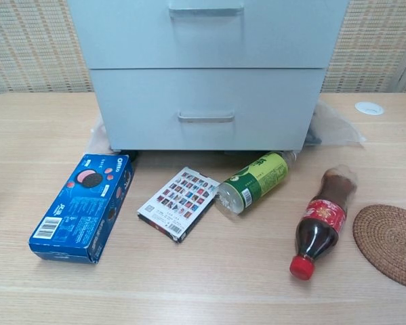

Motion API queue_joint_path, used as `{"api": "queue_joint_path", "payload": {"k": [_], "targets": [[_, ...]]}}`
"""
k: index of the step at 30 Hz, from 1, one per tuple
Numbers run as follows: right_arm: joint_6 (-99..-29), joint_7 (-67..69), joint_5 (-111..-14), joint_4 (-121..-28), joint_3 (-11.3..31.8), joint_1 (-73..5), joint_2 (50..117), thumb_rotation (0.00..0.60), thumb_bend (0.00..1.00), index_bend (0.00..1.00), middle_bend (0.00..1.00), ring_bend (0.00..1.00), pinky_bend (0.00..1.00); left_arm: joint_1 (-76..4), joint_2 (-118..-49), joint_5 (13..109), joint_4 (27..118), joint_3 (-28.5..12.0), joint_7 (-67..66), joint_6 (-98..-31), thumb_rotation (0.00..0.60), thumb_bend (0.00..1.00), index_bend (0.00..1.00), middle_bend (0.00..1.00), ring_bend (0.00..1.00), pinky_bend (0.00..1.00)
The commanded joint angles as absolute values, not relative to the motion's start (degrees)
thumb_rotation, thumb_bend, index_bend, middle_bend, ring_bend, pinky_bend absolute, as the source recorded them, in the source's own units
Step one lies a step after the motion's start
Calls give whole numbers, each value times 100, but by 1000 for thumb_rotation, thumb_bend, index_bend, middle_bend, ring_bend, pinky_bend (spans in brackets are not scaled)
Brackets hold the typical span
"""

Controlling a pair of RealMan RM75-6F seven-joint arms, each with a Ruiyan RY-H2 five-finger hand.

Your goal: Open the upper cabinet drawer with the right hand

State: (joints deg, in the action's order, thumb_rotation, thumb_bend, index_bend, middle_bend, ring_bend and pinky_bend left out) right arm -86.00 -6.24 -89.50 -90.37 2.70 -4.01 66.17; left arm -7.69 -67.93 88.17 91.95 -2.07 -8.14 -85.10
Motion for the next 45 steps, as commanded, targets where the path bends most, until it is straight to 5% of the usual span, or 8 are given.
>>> {"api": "queue_joint_path", "payload": {"k": [1, 8, 20, 29, 45], "targets": [[-8590, -716, -9037, -9096, 336, -503, 6644, 600, 253, 288, 404, 288, 351, -762, -6816, 8865, 9175, -190, -793, -8539, 600, 356, 109, 61, 57, 114], [-8157, -1282, -9355, -9641, 588, -1091, 6455, 600, 254, 288, 582, 594, 565, -799, -6810, 8949, 9168, -187, -800, -8535, 600, 356, 120, 61, 57, 114], [-6610, -2205, -8902, -10939, 1290, -2466, 6159, 600, 319, 288, 875, 903, 842, -804, -6700, 9028, 9248, -132, -838, -8516, 600, 356, 123, 61, 57, 114], [-5954, -3230, -7881, -11587, 1664, -3194, 6216, 600, 351, 272, 902, 932, 856, -833, -6610, 9073, 9324, -119, -865, -8481, 600, 356, 123, 61, 57, 114], [-6037, -3857, -7214, -11500, 1885, -3962, 6605, 600, 350, 258, 904, 936, 856, -897, -6602, 9070, 9340, -135, -879, -8409, 600, 356, 123, 61, 57, 114]]}}
